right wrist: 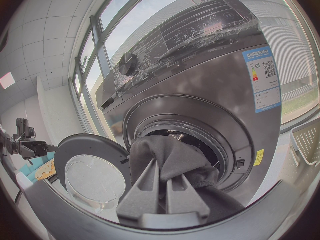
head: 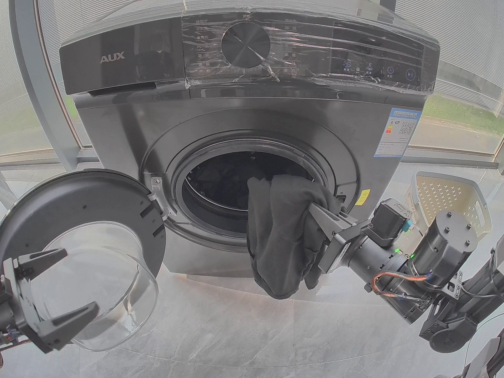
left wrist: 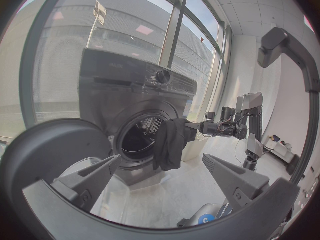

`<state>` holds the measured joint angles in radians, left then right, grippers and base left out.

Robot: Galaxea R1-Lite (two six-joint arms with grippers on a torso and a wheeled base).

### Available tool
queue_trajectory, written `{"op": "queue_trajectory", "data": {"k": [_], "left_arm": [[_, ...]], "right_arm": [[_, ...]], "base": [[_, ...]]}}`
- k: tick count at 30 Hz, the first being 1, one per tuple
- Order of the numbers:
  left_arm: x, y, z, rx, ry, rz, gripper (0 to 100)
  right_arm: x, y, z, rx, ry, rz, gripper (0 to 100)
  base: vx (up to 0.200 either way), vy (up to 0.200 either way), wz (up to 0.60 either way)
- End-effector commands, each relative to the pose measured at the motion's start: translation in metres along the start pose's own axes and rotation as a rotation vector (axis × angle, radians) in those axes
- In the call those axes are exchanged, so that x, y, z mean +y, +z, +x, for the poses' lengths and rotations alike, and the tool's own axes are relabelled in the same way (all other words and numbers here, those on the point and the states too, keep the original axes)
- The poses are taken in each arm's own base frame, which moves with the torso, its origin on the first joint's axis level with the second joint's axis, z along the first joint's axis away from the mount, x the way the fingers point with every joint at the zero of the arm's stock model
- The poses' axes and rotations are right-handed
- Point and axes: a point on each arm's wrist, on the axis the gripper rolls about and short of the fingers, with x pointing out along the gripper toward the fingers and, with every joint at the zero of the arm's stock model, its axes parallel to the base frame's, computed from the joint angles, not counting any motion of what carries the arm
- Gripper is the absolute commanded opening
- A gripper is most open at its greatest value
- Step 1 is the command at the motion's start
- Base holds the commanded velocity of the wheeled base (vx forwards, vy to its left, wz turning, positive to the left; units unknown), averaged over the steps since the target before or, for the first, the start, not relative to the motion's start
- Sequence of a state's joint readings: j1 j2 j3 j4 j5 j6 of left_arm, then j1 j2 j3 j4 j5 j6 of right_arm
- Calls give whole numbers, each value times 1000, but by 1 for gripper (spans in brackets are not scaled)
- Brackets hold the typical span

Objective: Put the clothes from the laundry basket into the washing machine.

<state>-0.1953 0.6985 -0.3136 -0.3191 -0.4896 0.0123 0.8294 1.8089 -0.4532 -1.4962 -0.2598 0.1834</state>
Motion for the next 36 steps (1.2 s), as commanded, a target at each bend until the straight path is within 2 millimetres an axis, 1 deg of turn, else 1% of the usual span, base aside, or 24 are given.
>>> {"op": "queue_trajectory", "data": {"k": [1, 5, 7, 8, 10, 11, 12, 13, 14, 15, 17, 18, 19, 21, 30, 36], "left_arm": [[7, -8, 76, 153, -108, -71, 100], [-2, -12, 102, 145, -137, -71, 100], [-2, -12, 103, 145, -137, -71, 100], [-2, -20, 118, 186, -151, -79, 100], [-2, -26, 124, 224, -165, -84, 100], [-2, -26, 124, 224, -166, -84, 100], [-4, -32, 127, 253, -196, -88, 100], [-4, -32, 127, 253, -196, -88, 100], [-8, -40, 130, 298, -250, -102, 100], [-8, -42, 131, 306, -262, -105, 100], [-8, -55, 138, 369, -305, -126, 100], [-8, -55, 138, 369, -305, -126, 100], [-8, -62, 143, 407, -315, -139, 100], [-7, -69, 152, 441, -316, -150, 100], [-1, -94, 187, 456, -301, -172, 100], [-1, -104, 207, 416, -297, -219, 100]], "right_arm": [[3, -9, 25, -20, -12, 8, 0], [7, -3, 32, -49, -5, 13, 0], [7, -3, 33, -50, -5, 13, 0], [10, -2, 34, -55, 13, 16, 0], [11, 0, 34, -64, 22, 18, 0], [11, 0, 34, -64, 22, 18, 0], [12, 2, 35, -72, 36, 22, 0], [12, 2, 35, -72, 36, 22, 0], [13, 3, 36, -79, 52, 27, 0], [13, 3, 36, -79, 52, 27, 0], [13, 3, 36, -80, 53, 27, 0], [13, 3, 36, -80, 53, 27, 0], [13, 3, 36, -79, 52, 27, 0], [13, 2, 35, -72, 52, 25, 0], [16, 0, 34, -67, 54, 26, 0], [20, 0, 33, -65, 63, 29, 0]], "base": [[0, 0, 0], [0, 0, 0], [0, 0, 0], [0, 0, 0], [0, 0, 0], [0, 0, 0], [0, 0, 0], [0, 0, 0], [0, 0, 0], [0, 0, 0], [0, 0, 0], [0, 0, 0], [0, 0, 0], [0, 0, 0], [0, 0, 0], [0, 0, 0]]}}
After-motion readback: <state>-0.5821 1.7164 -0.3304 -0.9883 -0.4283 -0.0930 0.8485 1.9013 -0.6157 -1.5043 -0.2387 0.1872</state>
